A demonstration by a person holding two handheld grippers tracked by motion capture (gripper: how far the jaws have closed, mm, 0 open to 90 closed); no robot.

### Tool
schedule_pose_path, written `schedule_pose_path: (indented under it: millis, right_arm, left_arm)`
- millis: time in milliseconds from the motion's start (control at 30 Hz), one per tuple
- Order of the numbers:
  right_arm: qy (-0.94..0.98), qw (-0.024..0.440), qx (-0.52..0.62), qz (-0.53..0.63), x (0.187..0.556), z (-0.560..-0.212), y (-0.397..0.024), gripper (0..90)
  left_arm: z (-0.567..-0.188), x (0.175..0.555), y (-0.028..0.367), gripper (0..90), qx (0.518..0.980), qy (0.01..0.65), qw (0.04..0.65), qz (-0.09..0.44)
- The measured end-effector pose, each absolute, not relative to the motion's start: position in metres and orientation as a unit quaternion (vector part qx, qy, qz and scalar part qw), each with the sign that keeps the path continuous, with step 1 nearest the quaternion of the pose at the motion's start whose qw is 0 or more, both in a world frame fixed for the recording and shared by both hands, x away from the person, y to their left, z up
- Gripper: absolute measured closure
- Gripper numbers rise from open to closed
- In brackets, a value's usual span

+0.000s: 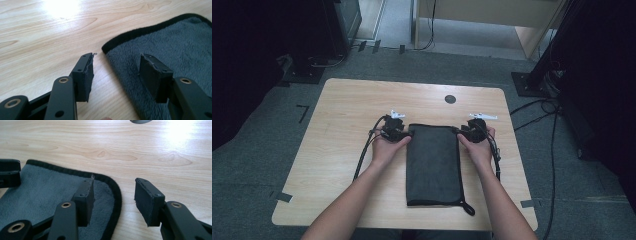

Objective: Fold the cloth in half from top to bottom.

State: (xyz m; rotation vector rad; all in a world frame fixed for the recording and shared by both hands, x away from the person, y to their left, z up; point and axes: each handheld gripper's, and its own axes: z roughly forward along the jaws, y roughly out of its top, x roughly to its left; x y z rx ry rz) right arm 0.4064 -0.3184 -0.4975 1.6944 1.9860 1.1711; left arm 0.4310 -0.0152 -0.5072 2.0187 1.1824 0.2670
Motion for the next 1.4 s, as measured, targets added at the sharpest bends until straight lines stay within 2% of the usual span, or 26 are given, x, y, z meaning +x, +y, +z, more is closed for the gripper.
schedule_pose_path:
  millis: [500, 600, 767, 900, 1000, 1267, 1400]
  right_arm:
    - [0.700, 0.125, 0.575, 0.405, 0.416, -0.505, -0.322, 54.7]
    - [0.714, 0.123, 0.559, 0.403, 0.417, -0.508, -0.317, 56.5]
    - [0.738, 0.135, 0.534, 0.390, 0.415, -0.517, -0.311, 65.6]
    - [0.731, 0.138, 0.534, 0.401, 0.412, -0.520, -0.314, 79.3]
    - [0.725, 0.126, 0.543, 0.405, 0.413, -0.520, -0.317, 83.7]
    - [0.734, 0.154, 0.526, 0.400, 0.420, -0.503, -0.299, 86.3]
    - [0.729, 0.159, 0.518, 0.418, 0.429, -0.486, -0.284, 86.2]
  left_arm:
    - [-0.508, 0.441, -0.022, 50.9, 0.791, 0.481, 0.366, 0.096]
    - [-0.507, 0.439, -0.024, 58.0, 0.798, 0.472, 0.362, 0.098]
    - [-0.508, 0.436, -0.024, 70.9, 0.806, 0.458, 0.361, 0.104]
    - [-0.509, 0.433, -0.024, 79.9, 0.811, 0.446, 0.363, 0.104]
    - [-0.508, 0.431, -0.026, 86.1, 0.819, 0.431, 0.359, 0.118]
    - [-0.498, 0.436, -0.015, 88.7, 0.805, 0.439, 0.367, 0.154]
    - [-0.479, 0.447, 0.003, 88.8, 0.795, 0.447, 0.369, 0.179]
